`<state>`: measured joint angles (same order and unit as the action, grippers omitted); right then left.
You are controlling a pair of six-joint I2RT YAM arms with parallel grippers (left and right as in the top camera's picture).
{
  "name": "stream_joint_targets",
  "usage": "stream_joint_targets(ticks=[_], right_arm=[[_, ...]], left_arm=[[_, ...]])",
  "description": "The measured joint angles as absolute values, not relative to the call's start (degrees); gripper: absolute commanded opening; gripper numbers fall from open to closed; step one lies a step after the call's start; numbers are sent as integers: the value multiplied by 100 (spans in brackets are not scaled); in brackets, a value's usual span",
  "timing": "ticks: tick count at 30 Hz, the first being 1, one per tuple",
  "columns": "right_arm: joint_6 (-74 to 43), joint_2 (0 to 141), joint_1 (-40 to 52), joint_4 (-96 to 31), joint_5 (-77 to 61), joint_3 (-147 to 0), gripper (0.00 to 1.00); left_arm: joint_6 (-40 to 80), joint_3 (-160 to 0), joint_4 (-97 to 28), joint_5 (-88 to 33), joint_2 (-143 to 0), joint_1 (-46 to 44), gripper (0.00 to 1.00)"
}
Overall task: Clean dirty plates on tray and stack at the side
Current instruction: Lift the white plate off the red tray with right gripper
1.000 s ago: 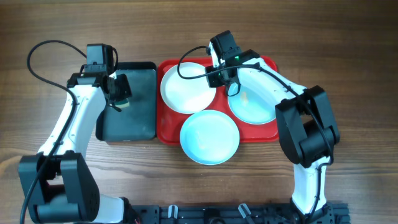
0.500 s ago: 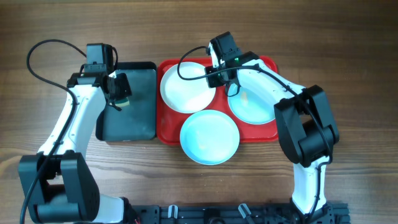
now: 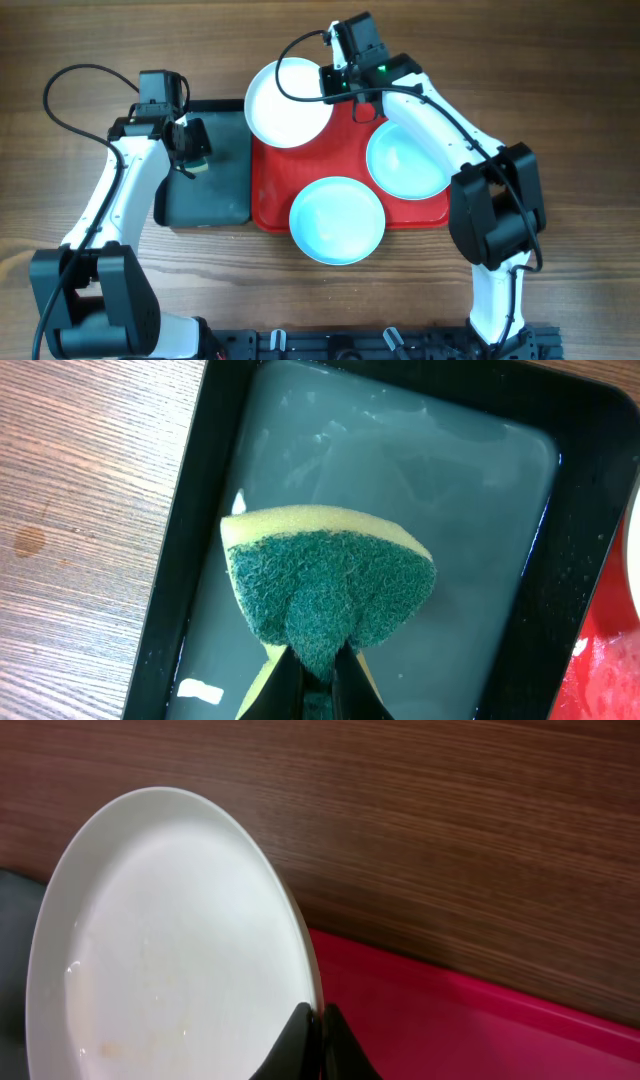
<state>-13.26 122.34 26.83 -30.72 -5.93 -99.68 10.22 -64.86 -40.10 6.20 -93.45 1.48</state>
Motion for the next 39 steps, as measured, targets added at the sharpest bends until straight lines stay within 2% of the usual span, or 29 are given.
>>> stream_joint_targets(ticks=[8, 12, 15, 19, 29, 39], right_arm=[[-1564, 12234, 3159, -2532, -537, -9970, 4], [-1490, 12232, 3691, -2152, 198, -9970, 4], [-1020, 12226, 4075, -1693, 915, -9968, 4], [296, 12223, 4517, -987, 1977, -9981, 4], [2309, 12223, 4849, 344, 2786, -9981, 5], [3852, 12223, 5162, 1052, 3221, -9981, 4]], left_arm=[[1022, -6486, -4036, 620, -9345, 148, 4], [1022, -6486, -4128, 620, -9345, 148, 4], [1022, -6486, -4167, 620, -9345, 148, 4], [1022, -6486, -4230, 620, -9345, 148, 4], [1022, -6486, -4246, 620, -9345, 148, 4], [1022, -6486, -4246, 620, -9345, 152, 4]])
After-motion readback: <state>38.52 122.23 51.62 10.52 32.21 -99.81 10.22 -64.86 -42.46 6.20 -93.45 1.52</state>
